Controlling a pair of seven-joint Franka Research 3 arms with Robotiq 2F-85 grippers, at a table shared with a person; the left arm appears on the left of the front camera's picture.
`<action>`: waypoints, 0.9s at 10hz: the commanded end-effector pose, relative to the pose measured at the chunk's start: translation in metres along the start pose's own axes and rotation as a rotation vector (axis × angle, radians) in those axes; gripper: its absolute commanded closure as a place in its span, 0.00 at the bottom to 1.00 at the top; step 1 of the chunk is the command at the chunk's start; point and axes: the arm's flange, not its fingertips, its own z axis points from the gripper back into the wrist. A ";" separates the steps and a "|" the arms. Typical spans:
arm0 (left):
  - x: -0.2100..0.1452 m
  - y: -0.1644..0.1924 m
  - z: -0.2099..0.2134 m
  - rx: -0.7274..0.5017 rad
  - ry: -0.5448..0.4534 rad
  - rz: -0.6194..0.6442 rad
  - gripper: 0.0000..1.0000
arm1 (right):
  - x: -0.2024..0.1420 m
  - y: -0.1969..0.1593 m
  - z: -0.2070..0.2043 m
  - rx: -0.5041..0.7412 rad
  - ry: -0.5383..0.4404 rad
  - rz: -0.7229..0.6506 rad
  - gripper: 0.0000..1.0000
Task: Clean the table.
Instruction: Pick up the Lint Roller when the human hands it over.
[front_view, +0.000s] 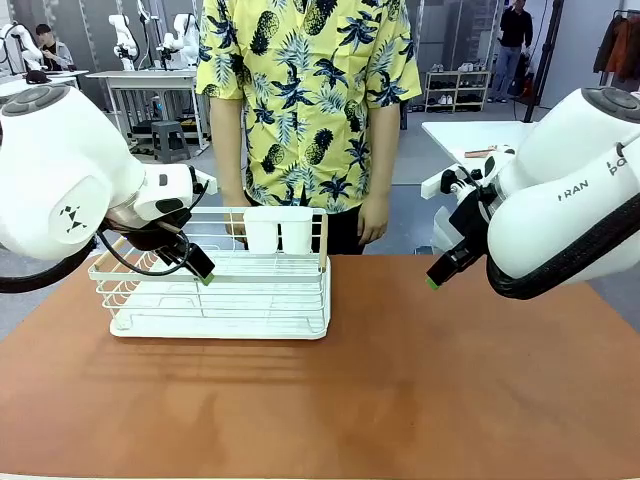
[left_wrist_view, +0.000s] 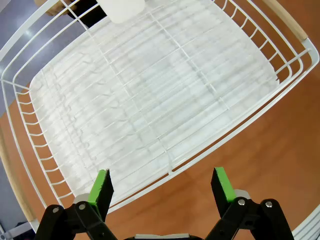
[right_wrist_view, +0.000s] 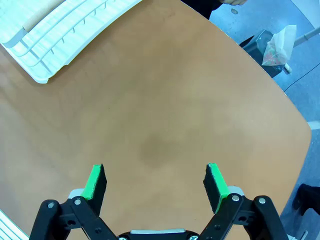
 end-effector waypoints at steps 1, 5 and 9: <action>0.000 0.000 0.000 0.000 0.000 0.001 0.00 | 0.000 0.000 0.000 0.001 0.000 -0.001 0.00; 0.024 0.011 0.028 -0.077 0.007 0.050 0.00 | 0.014 -0.016 0.032 0.040 -0.025 -0.072 0.00; 0.014 0.134 0.143 -0.751 0.020 0.640 0.00 | -0.002 -0.139 0.137 0.618 -0.112 -0.461 0.00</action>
